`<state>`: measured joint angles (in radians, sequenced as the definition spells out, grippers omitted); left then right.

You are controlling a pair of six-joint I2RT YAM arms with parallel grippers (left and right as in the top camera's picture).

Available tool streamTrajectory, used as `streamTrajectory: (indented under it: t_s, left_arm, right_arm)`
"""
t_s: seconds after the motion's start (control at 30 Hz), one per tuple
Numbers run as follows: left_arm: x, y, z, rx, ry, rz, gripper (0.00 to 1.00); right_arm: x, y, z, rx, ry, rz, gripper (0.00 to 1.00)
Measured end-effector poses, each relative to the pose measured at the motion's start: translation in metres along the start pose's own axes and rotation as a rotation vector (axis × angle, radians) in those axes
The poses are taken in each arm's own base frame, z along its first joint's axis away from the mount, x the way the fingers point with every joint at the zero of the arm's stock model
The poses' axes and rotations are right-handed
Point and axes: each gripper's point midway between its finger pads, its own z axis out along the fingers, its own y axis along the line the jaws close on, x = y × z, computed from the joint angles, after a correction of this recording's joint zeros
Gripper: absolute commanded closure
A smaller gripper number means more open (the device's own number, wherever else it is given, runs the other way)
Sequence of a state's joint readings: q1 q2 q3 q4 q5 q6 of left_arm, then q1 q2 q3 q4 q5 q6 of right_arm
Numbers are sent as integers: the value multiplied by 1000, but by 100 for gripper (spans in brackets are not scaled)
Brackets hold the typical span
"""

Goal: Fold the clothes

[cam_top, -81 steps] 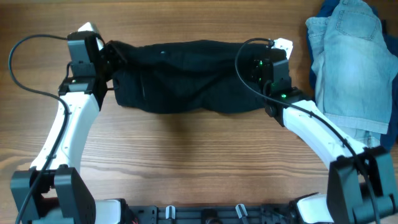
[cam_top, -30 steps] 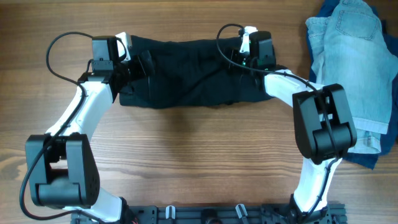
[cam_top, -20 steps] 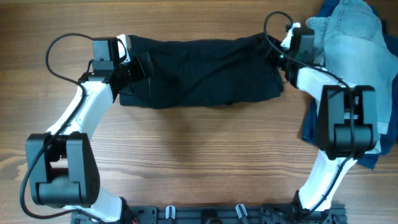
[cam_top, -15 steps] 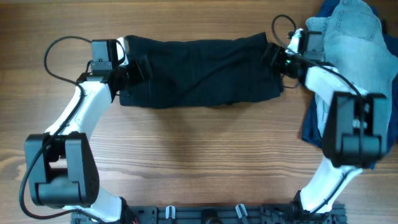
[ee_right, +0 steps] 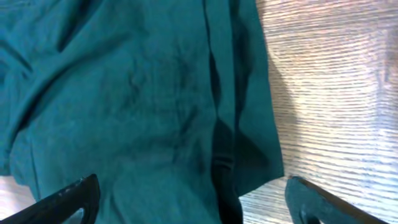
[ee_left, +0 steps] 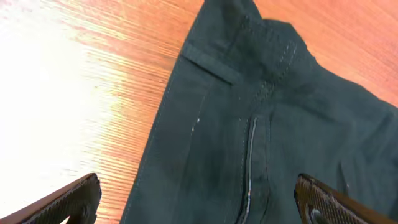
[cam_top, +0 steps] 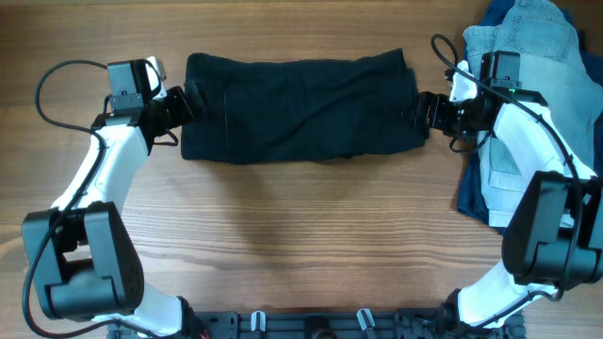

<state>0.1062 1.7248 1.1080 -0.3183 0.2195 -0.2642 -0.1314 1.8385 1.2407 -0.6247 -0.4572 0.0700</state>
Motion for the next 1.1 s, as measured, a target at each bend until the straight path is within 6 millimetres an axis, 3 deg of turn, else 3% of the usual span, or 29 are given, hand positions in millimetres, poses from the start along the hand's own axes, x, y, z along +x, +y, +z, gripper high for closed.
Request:
streamTrajectory:
  t_s: [0.07, 0.1, 0.13, 0.2, 0.3, 0.47, 0.57, 0.7, 0.83, 0.93, 1.1]
  left_arm:
    - [3, 2, 3, -5, 10, -2, 0]
    - [3, 2, 3, -5, 12, -3, 2]
    - [2, -1, 3, 22, 13, -8, 5]
    - [-1, -1, 1, 53, 13, -35, 8]
    - [-5, 11, -2, 63, 10, -102, 10]
    - [-6, 13, -3, 68, 12, -132, 21]
    - [-6, 14, -3, 60, 9, -145, 23]
    - [-10, 25, -3, -3, -16, -211, 25]
    - [-20, 27, -3, -14, -59, -223, 24]
    - [-16, 30, 2, -24, -49, -228, 15]
    - [25, 40, 47, -10, 107, -226, 16]
  right_arm:
    - [-4, 9, 3, -15, -13, -53, 13]
    - [-6, 17, 6, -25, -25, -84, 21]
    - [-9, 25, 8, -37, -38, -109, 33]
    - [-20, 38, 12, -54, -82, -122, 67]
    - [-36, 46, 13, -57, -147, -56, 96]
    - [-56, 55, 34, -60, -230, -29, 96]
    - [-49, 51, 61, -59, -198, 18, 96]
    - [-32, 26, 92, 1, -136, 132, 96]
    - [-31, 18, 94, 38, -141, 170, 96]
    - [-28, 16, 94, 54, -132, 178, 95]
    - [-25, 14, 94, 68, -115, 167, 96]
